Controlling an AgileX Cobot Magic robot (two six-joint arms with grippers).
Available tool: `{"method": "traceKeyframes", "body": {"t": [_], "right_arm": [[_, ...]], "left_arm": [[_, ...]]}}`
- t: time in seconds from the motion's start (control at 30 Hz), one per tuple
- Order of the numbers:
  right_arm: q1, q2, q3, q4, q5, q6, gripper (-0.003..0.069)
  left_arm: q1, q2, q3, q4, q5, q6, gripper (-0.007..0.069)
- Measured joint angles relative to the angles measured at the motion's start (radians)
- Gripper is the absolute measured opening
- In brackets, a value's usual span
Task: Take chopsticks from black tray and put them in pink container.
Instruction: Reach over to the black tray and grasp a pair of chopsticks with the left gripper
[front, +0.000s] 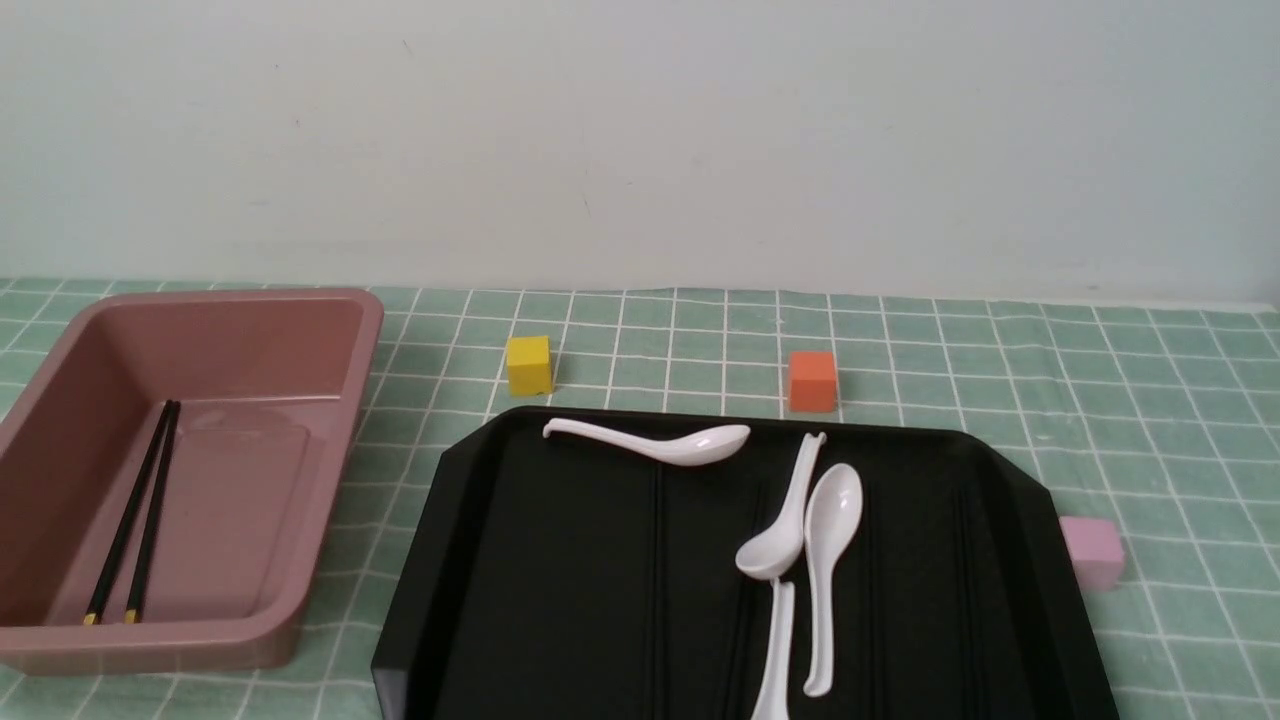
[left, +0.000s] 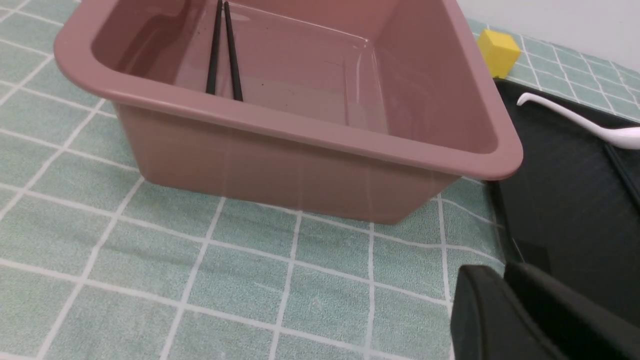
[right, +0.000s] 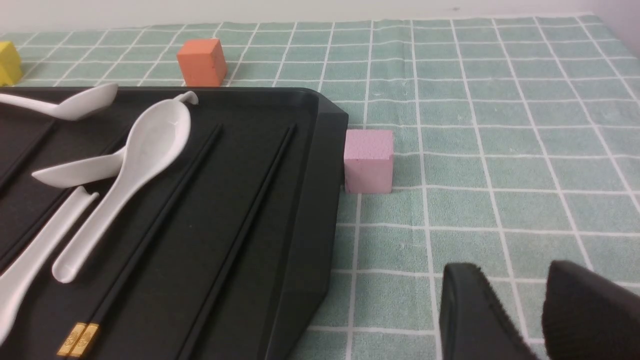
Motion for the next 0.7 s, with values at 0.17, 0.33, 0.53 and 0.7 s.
{"method": "traceKeyframes", "body": {"t": [0.17, 0.33, 0.53, 0.7], "right_arm": [[0.000, 0.000, 0.000, 0.000, 0.000, 0.000, 0.0240], [0.000, 0.000, 0.000, 0.000, 0.000, 0.000, 0.0240], [0.000, 0.000, 0.000, 0.000, 0.000, 0.000, 0.0240], [0.000, 0.000, 0.000, 0.000, 0.000, 0.000, 0.0240]], "left_arm": [[0.000, 0.000, 0.000, 0.000, 0.000, 0.000, 0.0074], [0.000, 0.000, 0.000, -0.053, -0.006, -0.028, 0.0078], [0.000, 0.000, 0.000, -0.462, -0.077, -0.283, 0.0085], [0.000, 0.000, 0.000, -0.745, -0.111, -0.399, 0.0093]]}}
